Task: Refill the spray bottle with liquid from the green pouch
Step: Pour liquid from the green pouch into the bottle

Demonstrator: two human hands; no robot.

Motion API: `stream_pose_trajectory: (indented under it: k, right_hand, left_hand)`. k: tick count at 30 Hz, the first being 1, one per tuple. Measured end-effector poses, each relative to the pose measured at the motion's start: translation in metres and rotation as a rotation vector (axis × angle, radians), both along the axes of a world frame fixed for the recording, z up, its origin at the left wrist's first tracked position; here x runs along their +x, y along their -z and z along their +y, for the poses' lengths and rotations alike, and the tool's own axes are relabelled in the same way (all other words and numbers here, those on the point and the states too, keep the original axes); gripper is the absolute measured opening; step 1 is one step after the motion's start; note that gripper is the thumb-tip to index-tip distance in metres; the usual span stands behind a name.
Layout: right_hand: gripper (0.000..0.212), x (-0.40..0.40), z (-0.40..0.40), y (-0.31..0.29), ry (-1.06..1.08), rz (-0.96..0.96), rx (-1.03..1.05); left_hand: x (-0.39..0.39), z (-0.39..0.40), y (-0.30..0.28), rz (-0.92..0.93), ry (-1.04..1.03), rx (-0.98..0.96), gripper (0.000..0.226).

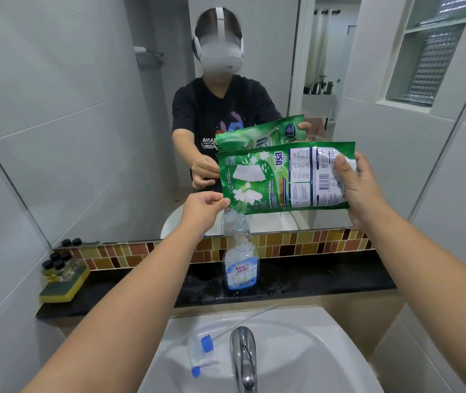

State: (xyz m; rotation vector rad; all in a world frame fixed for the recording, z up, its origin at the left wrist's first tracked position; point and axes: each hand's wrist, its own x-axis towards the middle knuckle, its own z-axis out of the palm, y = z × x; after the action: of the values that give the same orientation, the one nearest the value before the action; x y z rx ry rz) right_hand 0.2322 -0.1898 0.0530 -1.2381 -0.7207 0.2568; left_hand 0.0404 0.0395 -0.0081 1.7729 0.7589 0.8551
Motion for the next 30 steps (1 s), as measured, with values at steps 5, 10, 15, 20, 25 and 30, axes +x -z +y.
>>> stream_pose_trajectory:
  k: [5, 10, 15, 20, 25, 30]
  right_hand:
    - [0.032, 0.0, 0.0, 0.003, 0.005, 0.003, 0.017]
    - [0.032, 0.0, -0.001, 0.003, 0.006, 0.002, 0.02]
    - [0.023, 0.001, -0.001, 0.006, 0.018, 0.008, 0.028]
    - [0.029, -0.002, -0.002, 0.006, 0.015, 0.014, 0.024]
    - [0.029, -0.002, -0.002, 0.007, 0.012, 0.032, 0.029]
    - [0.035, -0.002, -0.005, 0.018, 0.007, 0.053, 0.018]
  left_hand:
    - [0.002, 0.0, 0.001, 0.0, 0.0, -0.008, 0.01]
    - [0.002, -0.002, 0.002, -0.005, 0.007, -0.012, 0.009]
    - [0.002, -0.002, 0.003, -0.007, 0.014, -0.015, 0.003]
    - [0.003, -0.003, 0.004, -0.011, 0.022, -0.003, 0.003]
    - [0.002, -0.003, 0.004, -0.001, 0.022, -0.001, 0.003]
    - [0.001, -0.003, 0.004, 0.014, 0.036, 0.01, 0.004]
